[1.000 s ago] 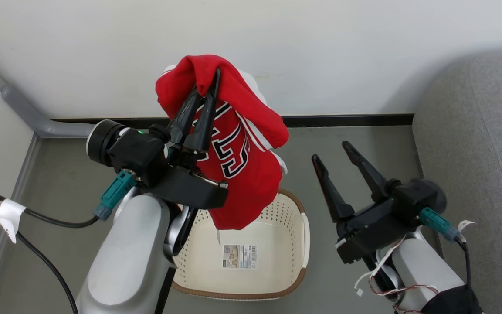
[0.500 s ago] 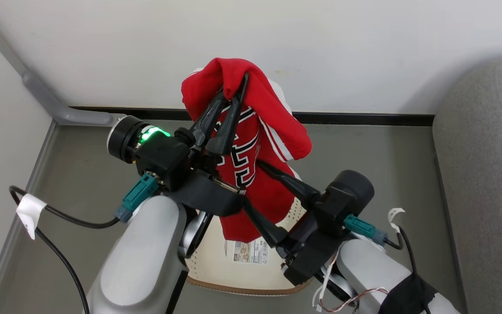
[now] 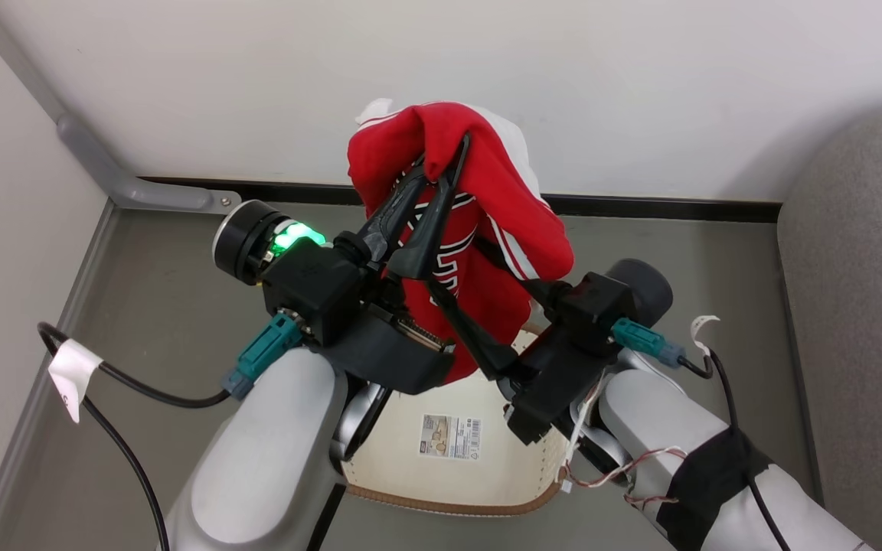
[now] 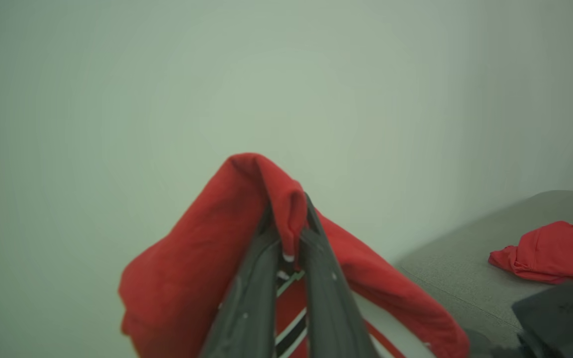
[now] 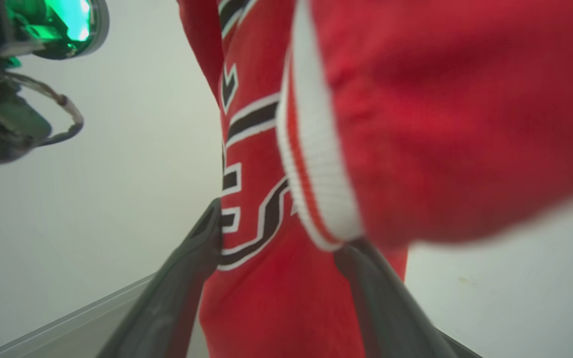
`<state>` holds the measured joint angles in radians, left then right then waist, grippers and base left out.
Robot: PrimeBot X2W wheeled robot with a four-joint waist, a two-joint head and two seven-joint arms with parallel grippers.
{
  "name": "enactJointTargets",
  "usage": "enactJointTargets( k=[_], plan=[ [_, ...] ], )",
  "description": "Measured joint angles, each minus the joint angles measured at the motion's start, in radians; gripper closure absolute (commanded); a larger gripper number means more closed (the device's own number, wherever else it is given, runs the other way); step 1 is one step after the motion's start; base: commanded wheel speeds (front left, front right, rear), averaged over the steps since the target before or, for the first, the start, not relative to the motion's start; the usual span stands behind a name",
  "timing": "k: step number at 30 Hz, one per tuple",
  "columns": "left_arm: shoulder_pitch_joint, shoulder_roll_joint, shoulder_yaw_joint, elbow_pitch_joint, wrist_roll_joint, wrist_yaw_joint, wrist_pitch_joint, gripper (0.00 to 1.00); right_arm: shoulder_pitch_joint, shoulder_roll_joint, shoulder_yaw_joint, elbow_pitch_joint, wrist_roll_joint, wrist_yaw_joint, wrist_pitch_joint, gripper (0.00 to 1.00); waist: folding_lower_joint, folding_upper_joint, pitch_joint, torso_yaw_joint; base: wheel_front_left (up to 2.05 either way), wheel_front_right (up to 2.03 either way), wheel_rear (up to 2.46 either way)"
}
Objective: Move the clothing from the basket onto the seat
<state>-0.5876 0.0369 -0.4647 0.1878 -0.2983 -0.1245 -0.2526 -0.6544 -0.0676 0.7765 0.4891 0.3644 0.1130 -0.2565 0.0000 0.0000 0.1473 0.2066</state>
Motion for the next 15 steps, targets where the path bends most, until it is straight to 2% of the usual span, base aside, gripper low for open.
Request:
enactJointTargets(
  k=[5,6,7,8,9,15],
  plan=[
    [0.000,0.000,-0.024,-0.013,-0.015,0.000,0.000,1.00,-0.049,0.000,-0.001,0.056,0.028,-0.038,0.000,0.00,0.0000,0.0000,0.002,0.009,0.00,0.00,0.00],
    [0.000,0.000,-0.027,-0.013,-0.018,0.000,0.000,1.00,-0.058,0.000,0.000,0.070,0.036,-0.044,0.000,0.05,0.0000,0.0000,0.003,0.011,0.00,0.00,0.00],
    [0.000,0.000,-0.028,-0.013,-0.019,0.000,0.000,1.00,-0.064,0.000,0.000,0.079,0.045,-0.044,0.000,0.39,0.0000,0.0000,0.003,0.013,0.00,0.00,0.00],
    [0.000,0.000,-0.029,-0.013,-0.021,0.001,0.000,1.00,-0.069,-0.001,0.001,0.086,0.056,-0.047,0.000,0.86,-0.0001,0.0000,0.004,0.015,0.00,0.00,0.00],
    [0.000,0.000,-0.029,-0.013,-0.024,0.001,0.000,1.00,-0.073,0.000,0.004,0.095,0.066,-0.052,0.000,1.00,0.0000,0.0000,0.004,0.017,0.00,0.00,0.00],
    [0.000,0.000,-0.027,-0.008,-0.036,0.003,0.000,1.00,-0.075,0.000,0.014,0.117,0.107,-0.060,0.000,1.00,0.0000,0.0000,0.006,0.024,0.00,0.00,0.00]
  ],
)
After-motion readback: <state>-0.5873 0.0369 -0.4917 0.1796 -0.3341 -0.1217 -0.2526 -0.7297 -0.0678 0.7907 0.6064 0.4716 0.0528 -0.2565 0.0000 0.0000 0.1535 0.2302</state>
